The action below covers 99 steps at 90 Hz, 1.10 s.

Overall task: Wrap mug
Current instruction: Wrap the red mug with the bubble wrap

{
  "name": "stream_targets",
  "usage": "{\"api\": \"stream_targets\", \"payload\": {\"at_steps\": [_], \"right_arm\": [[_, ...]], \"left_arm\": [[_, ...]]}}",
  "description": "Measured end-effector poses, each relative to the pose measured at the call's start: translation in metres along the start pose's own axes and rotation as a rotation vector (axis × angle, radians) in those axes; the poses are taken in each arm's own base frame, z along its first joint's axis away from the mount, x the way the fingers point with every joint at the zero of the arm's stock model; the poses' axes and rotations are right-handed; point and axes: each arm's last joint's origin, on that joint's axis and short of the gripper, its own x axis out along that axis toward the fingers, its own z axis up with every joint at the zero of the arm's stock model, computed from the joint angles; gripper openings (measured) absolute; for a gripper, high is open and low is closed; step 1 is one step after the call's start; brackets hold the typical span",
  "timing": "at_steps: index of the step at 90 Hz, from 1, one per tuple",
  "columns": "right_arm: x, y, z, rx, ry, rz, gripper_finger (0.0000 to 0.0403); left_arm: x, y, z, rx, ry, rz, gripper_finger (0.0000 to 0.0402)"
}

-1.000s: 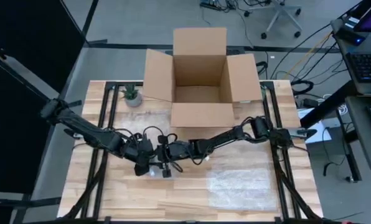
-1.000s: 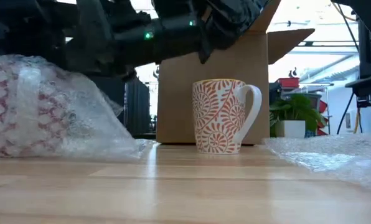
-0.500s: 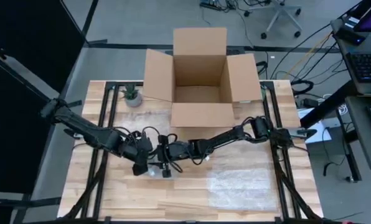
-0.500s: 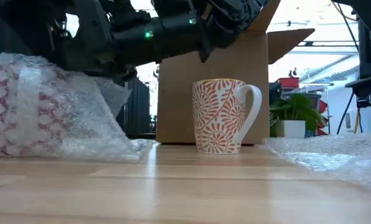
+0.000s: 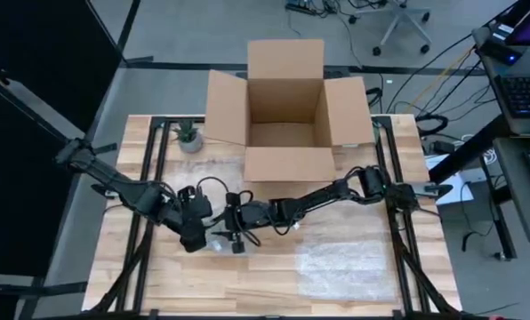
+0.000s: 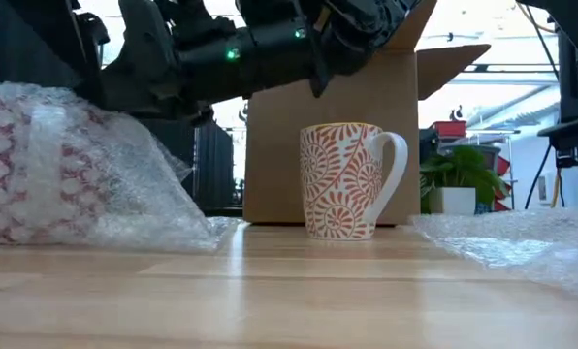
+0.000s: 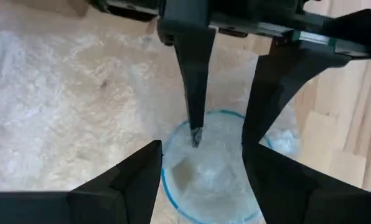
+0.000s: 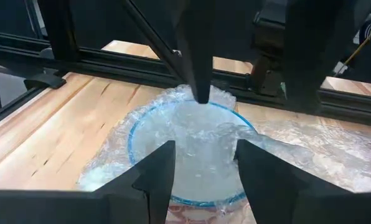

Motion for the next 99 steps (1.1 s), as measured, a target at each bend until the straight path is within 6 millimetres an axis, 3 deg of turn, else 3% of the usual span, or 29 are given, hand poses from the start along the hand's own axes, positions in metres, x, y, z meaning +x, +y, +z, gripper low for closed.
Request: {"api": "stream_targets", "payload": {"at_steps": [21,41,65,83,99], "right_arm": [[0.0,0.0,0.0,-0.002,0.0,-0.002,0.0157],[0.0,-0.003,-0.001,0.0,0.0,-0.007,0.0157],[-0.001,-0.004,0.005,-0.01,0.003,-0.013,0.0157],[-0.012,-0.007,0.028,-0.04,-0.007,-0.012,0.0157],[-0.008,-0.006,0.023,-0.011,-0.011,-0.007,0.0157]], "left_arm": [[0.041,0.009,-0.027,-0.073,0.006,0.026,0.0212],[0.063,0.016,-0.042,-0.113,0.015,0.022,0.0212],[0.068,0.021,-0.041,-0.127,0.023,0.019,0.0212],[0.069,0.021,-0.044,-0.106,0.045,0.019,0.0212],[0.069,0.021,-0.043,-0.109,0.047,0.013,0.0212]]}}
